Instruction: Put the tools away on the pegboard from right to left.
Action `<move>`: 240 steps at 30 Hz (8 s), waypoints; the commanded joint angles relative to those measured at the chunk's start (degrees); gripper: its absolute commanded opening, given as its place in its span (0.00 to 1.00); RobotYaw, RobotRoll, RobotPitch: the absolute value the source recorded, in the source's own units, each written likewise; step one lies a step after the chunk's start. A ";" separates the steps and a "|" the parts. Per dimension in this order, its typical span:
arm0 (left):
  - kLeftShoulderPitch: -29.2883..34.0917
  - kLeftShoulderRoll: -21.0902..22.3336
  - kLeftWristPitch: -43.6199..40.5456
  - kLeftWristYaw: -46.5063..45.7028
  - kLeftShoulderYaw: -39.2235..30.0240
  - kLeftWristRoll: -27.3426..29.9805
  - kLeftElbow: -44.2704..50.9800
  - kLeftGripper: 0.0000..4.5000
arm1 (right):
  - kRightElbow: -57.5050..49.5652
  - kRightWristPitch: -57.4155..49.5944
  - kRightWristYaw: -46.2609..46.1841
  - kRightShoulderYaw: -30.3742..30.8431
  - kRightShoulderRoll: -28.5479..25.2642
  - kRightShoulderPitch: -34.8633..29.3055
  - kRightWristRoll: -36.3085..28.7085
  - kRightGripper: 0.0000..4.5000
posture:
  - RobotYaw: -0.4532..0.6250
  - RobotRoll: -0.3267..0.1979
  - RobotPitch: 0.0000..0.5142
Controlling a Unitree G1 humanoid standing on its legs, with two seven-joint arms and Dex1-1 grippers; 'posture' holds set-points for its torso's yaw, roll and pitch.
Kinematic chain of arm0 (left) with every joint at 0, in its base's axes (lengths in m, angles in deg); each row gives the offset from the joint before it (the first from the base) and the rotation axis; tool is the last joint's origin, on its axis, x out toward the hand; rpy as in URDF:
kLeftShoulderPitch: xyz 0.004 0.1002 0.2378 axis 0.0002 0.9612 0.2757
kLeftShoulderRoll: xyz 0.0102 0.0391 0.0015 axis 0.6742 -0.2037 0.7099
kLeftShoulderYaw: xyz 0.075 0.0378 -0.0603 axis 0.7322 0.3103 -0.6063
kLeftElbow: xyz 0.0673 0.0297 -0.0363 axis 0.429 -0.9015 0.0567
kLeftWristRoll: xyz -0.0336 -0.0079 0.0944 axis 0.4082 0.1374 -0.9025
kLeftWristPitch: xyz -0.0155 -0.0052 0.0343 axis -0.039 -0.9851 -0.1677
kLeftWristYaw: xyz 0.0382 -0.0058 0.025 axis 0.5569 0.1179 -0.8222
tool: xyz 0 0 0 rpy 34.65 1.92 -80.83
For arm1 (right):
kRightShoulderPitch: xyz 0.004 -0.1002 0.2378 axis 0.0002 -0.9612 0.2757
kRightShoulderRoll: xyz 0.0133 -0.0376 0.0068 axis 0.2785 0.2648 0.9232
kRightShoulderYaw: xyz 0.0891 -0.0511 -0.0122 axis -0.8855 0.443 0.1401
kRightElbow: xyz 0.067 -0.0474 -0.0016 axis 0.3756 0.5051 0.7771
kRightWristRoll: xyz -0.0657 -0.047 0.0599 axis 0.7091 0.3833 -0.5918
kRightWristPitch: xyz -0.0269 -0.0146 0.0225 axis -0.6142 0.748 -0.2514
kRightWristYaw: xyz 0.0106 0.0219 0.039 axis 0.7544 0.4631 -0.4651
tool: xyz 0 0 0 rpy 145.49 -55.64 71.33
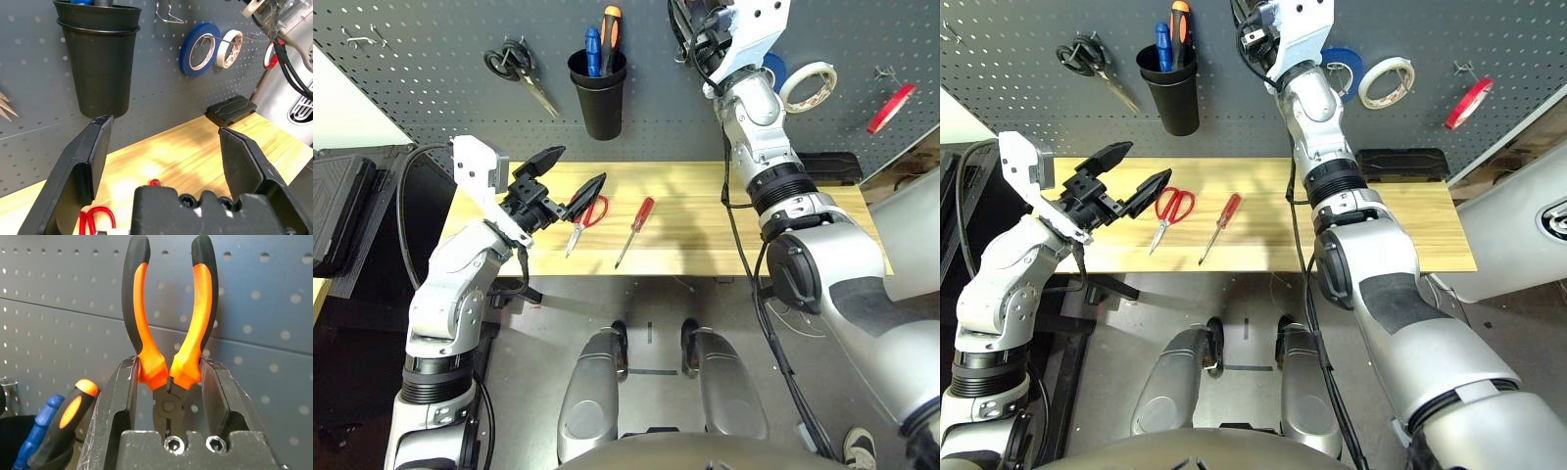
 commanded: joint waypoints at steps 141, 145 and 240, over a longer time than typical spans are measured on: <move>-21.35 -19.03 -14.99 -15.16 22.45 -26.22 -41.80 1.00 | -38.36 -26.90 60.54 8.00 -32.83 -53.80 -14.10 0.99 | 0.37 0.62 0.68; -21.94 -20.23 -14.54 -15.62 22.20 -26.21 -43.75 1.00 | -39.97 -27.93 60.02 7.94 -32.85 -54.64 -14.51 0.99 | 0.36 0.62 0.69; -27.74 -19.35 -14.32 -26.44 0.91 -13.10 4.40 0.18 | -12.63 -16.24 63.34 7.71 -30.19 -35.49 -8.11 1.00 | 0.49 0.62 0.41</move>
